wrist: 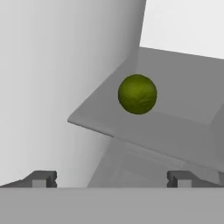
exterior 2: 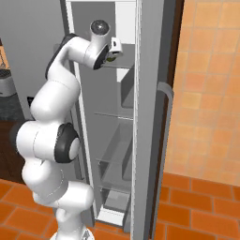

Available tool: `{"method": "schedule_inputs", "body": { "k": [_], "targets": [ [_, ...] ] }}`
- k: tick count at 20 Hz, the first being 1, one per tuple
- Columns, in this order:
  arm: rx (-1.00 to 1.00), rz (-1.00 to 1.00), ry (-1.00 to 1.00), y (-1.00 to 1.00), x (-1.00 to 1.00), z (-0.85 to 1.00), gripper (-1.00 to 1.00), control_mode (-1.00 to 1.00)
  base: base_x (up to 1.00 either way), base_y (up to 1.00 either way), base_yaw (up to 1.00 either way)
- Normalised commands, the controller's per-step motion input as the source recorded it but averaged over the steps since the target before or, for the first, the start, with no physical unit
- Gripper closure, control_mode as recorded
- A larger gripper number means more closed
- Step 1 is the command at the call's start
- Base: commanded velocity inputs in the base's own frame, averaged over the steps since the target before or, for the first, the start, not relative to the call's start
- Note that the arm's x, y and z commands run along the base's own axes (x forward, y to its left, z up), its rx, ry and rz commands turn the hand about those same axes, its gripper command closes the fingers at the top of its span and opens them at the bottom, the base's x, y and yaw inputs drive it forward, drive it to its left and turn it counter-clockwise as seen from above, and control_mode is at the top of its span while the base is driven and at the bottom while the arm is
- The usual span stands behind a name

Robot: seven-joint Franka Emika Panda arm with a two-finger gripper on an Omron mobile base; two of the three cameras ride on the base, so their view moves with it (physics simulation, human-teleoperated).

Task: Place one lime and one chicken drumstick in each tupperware on the nearby counter, to pack two identical lunches.

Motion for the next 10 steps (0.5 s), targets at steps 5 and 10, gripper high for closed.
{"method": "schedule_inputs", "body": {
  "k": [5, 10],
  "targets": [
    [0.0, 0.04, 0.0, 0.0, 0.46, -0.24, -1.0, -1.0, 0.0, 0.0, 0.0],
    [0.0, 0.06, 0.0, 0.01, 0.52, -0.02, -1.0, -1.0, 0.0, 0.0, 0.0]
  ]
}}
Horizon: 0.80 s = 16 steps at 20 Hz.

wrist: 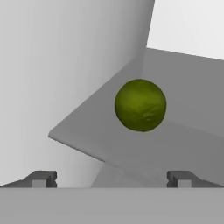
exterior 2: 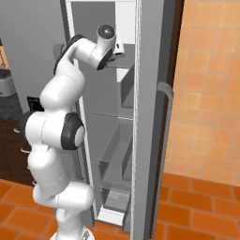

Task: Place one lime and one chicken drumstick in each tupperware on the nearby counter, to pack two identical lunches.

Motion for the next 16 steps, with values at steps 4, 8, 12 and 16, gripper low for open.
{"method": "schedule_inputs", "body": {
  "k": [4, 8, 12, 16],
  "targets": [
    [0.0, 0.06, 0.0, 0.0, 0.56, -0.04, -1.0, -1.0, 0.0, 0.0, 0.0],
    [0.0, 0.04, 0.0, 0.0, 0.63, -0.07, -1.0, -1.0, 0.0, 0.0, 0.0],
    [0.0, 0.01, 0.0, 0.0, 0.64, -0.07, -1.0, -1.0, 0.0, 0.0, 0.0],
    [0.0, 0.0, 0.0, 0.0, 0.6, -0.02, -1.0, -1.0, 0.0, 0.0, 0.0]
  ]
}}
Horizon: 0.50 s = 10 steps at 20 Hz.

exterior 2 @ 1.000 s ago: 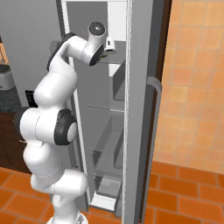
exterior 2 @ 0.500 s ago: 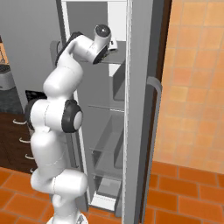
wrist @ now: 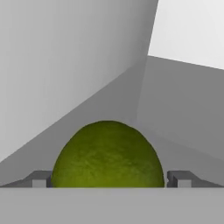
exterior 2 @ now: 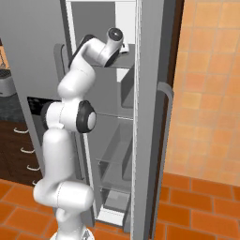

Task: Place one lime and one chicken drumstick in each tupperware on the nearby counter, to pack two identical lunches.

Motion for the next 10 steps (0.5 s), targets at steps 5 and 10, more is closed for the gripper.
{"method": "schedule_inputs", "body": {
  "k": [5, 10],
  "targets": [
    [0.0, 0.01, 0.02, 0.0, 0.42, -0.16, 1.0, -1.0, 0.0, 0.0, 0.0],
    [0.0, 0.0, 0.17, 0.0, 0.02, -0.54, 1.0, -1.0, 0.0, 0.0, 0.0]
  ]
}}
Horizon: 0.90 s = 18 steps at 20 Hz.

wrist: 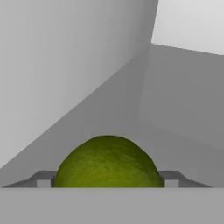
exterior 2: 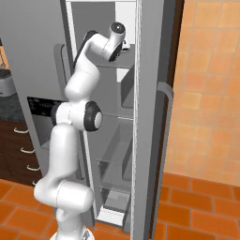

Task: Place one lime and one chicken drumstick in each tupperware on the nearby counter, to pack two identical lunches.

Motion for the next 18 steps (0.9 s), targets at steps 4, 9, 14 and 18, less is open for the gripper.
{"method": "schedule_inputs", "body": {
  "k": [4, 9, 14, 18],
  "targets": [
    [-0.04, 0.0, 0.02, 0.0, -0.46, -0.36, 1.0, -1.0, 0.0, 0.0, 0.0],
    [-0.13, 0.0, -0.28, -0.08, -0.94, -0.65, 1.0, -1.0, 0.0, 0.0, 0.0],
    [-0.2, 0.0, -0.46, 0.02, -0.18, -1.0, 1.0, -1.0, 0.0, 0.0, 0.0],
    [-0.05, 0.0, -0.44, 0.03, -0.77, -0.4, 1.0, -1.0, 0.0, 0.0, 0.0]
  ]
}}
